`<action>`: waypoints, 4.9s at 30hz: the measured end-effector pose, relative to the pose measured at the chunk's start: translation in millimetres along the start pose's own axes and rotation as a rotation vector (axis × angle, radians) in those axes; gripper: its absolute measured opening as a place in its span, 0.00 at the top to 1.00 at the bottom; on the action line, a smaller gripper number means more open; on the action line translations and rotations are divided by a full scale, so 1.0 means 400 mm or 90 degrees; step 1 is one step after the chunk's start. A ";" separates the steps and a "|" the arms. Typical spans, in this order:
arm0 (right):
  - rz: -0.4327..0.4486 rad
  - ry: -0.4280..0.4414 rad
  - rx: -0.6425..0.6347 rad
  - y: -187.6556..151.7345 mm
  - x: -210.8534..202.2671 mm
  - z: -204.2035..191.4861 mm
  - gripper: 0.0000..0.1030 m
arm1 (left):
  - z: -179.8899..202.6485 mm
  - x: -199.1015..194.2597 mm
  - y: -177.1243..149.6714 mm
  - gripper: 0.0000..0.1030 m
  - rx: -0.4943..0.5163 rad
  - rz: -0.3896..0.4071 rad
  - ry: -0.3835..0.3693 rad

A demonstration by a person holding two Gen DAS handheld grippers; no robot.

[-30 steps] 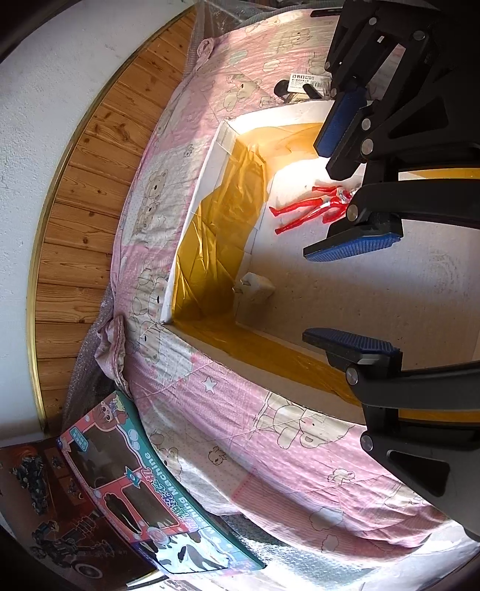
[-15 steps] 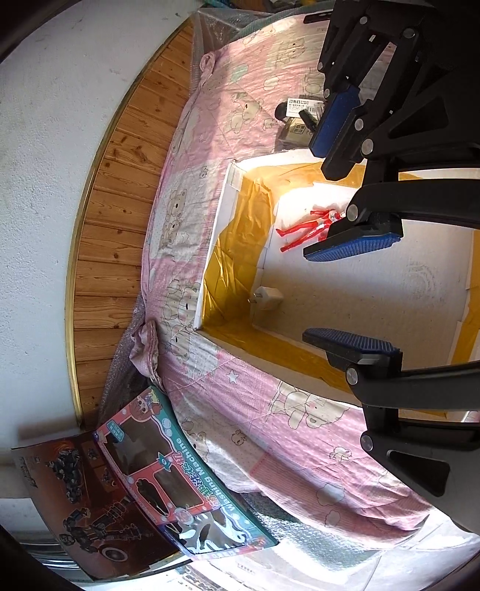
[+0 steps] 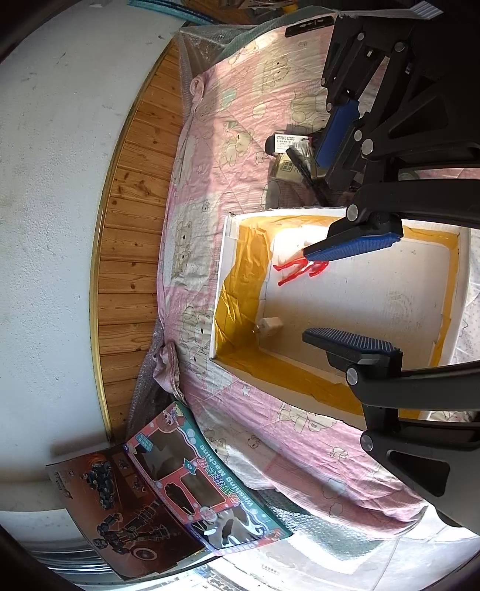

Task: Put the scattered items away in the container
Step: 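Move both open tools back toward the remaining scattered items, then grasp the pink stapler with the left tool while the right tool grasps the gold tin, then carry the pink stapler and gold tin over the cardboard box with both tools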

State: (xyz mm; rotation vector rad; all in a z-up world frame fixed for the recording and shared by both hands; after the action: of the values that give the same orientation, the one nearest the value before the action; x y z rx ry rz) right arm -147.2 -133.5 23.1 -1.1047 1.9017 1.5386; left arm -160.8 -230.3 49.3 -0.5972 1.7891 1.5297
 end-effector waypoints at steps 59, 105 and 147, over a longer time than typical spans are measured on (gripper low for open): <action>-0.157 0.025 0.195 -0.126 0.285 0.480 0.48 | 0.411 0.468 -0.263 0.48 0.050 -0.155 -0.138; -0.150 0.025 0.214 -0.163 0.215 0.532 0.47 | 0.416 0.459 -0.256 0.57 -0.032 -0.165 -0.191; -0.061 0.052 0.214 -0.172 0.042 0.451 0.47 | 0.388 0.145 -0.161 0.61 0.004 -0.029 -0.178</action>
State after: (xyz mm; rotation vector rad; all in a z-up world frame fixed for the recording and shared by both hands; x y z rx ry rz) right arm -125.7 29.4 -79.3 -1.0998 2.0353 1.0852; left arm -118.8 -86.0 -45.9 -0.3962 1.5573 1.4959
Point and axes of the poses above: each gripper's, at about its wrist camera, not at the fingertips, and x roughly the way its jaws point, z to its right, y to its top, the point moved 8 cm from there along x, roughly the way its jaws point, and after that the axes turned 6 degrees about x, right-handed, at the moved point
